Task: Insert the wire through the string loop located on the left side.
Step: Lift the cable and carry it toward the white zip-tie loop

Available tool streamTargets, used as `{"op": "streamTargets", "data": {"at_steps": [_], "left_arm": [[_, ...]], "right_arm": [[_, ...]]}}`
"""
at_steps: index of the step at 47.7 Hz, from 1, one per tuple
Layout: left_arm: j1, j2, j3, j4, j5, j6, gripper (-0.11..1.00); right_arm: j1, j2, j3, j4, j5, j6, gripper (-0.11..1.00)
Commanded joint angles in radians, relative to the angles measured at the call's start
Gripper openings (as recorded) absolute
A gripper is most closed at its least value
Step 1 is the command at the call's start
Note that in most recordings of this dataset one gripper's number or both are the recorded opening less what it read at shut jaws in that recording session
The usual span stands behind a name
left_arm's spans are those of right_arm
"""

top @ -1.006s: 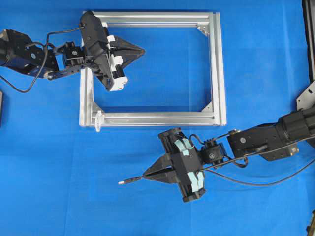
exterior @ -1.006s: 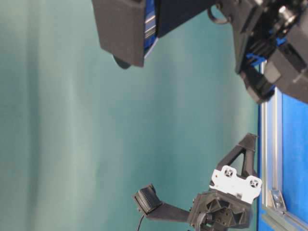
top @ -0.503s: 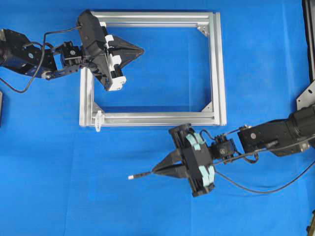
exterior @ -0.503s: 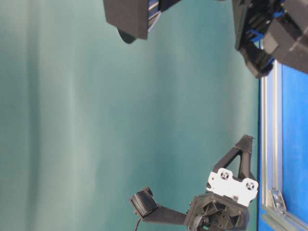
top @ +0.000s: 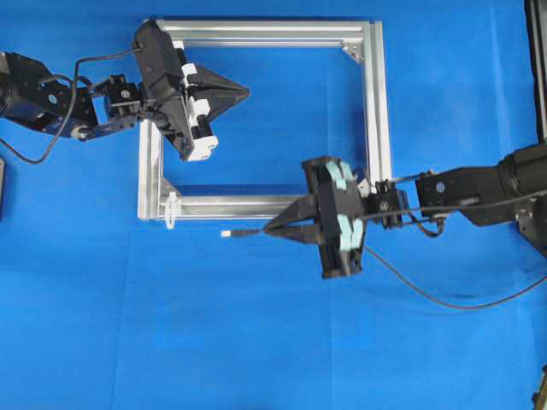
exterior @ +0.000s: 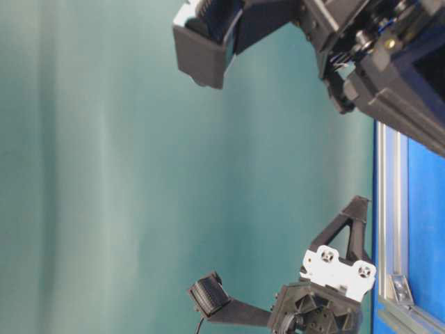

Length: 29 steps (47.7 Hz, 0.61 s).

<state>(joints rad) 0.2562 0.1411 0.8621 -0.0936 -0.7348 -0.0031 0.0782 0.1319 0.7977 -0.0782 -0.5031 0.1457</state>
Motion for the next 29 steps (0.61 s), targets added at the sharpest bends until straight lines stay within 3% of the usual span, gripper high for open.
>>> {"op": "streamTargets", "data": {"at_steps": [1, 29], "left_arm": [[-0.003, -0.031, -0.006, 0.002, -0.005, -0.002, 0.00], [-0.003, -0.031, -0.006, 0.002, -0.005, -0.002, 0.00]], "right_arm": [[-0.021, -0.035, -0.005, -0.002, -0.011, -0.006, 0.00], [-0.063, -0.032, -0.005, -0.005, -0.012, -0.012, 0.00]]}}
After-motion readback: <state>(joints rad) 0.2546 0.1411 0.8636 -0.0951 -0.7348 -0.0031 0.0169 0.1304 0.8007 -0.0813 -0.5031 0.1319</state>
